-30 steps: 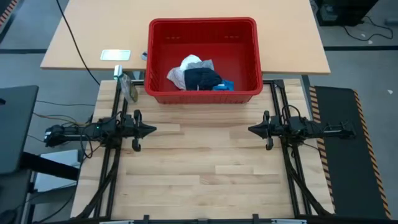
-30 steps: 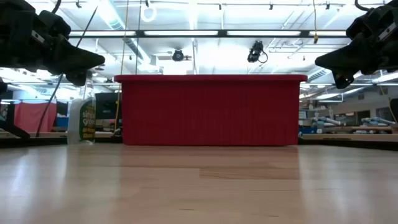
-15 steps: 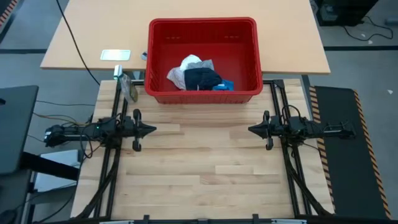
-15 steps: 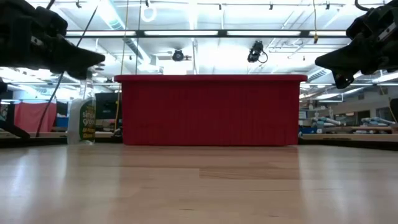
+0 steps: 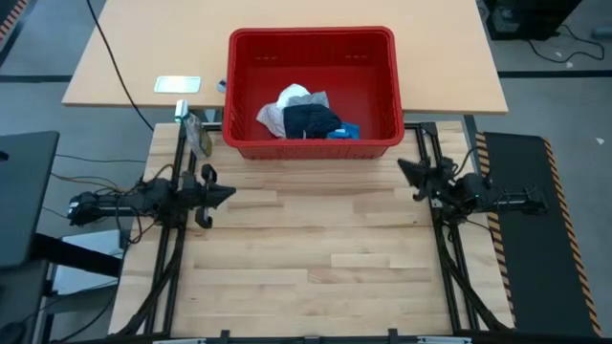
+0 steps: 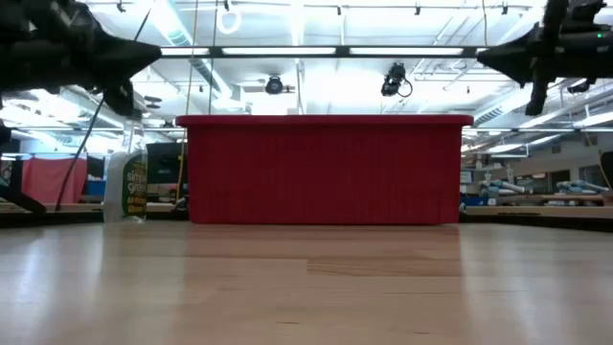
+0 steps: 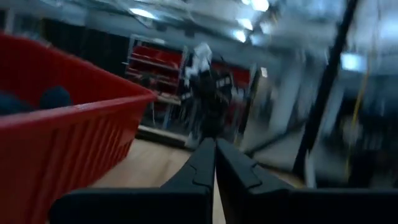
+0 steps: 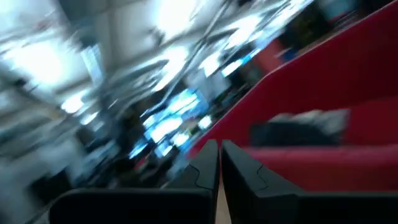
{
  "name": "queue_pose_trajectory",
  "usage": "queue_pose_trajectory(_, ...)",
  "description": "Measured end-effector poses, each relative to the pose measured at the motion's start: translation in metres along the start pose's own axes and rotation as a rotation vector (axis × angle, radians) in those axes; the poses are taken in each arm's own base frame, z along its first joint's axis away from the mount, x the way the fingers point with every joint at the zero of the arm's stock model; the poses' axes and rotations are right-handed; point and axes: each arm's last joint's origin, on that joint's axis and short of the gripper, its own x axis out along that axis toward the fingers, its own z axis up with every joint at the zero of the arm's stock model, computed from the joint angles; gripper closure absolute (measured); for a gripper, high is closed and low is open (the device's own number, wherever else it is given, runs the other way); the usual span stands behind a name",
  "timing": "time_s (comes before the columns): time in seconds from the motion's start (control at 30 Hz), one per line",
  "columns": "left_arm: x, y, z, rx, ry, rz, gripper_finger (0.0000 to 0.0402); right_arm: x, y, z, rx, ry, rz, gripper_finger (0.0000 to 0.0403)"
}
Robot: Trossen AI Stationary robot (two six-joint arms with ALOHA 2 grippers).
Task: Fold laundry
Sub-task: Remove the dark blue shorts from the red laundry bin
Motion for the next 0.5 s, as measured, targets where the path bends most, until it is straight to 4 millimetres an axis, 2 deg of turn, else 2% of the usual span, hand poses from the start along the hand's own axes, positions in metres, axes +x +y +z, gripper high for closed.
queue_pose_trajectory(0.1, 0.000, 0.001, 0.005, -0.207, -0.070, 0.051, 0.0383, 0.003, -0.003, -0.002, 0.036, -0.007, -0.063, 0.0376)
queue_pose_trajectory(0.23, 0.000, 0.000, 0.017, -0.546, -0.222, 0.062, 0.0383, 0.009, -0.005, -0.014, 0.152, 0.110, -0.050, 0.0376)
queue_pose_trajectory(0.3, 0.002, 0.000, 0.019, -0.590, -0.223, 0.087, 0.0383, 0.013, -0.006, -0.021, 0.218, 0.159, -0.065, 0.0376)
queue_pose_trajectory(0.5, 0.017, -0.006, 0.044, -0.608, -0.267, 0.203, 0.0383, 0.027, -0.006, -0.033, 0.309, 0.260, -0.071, 0.0370)
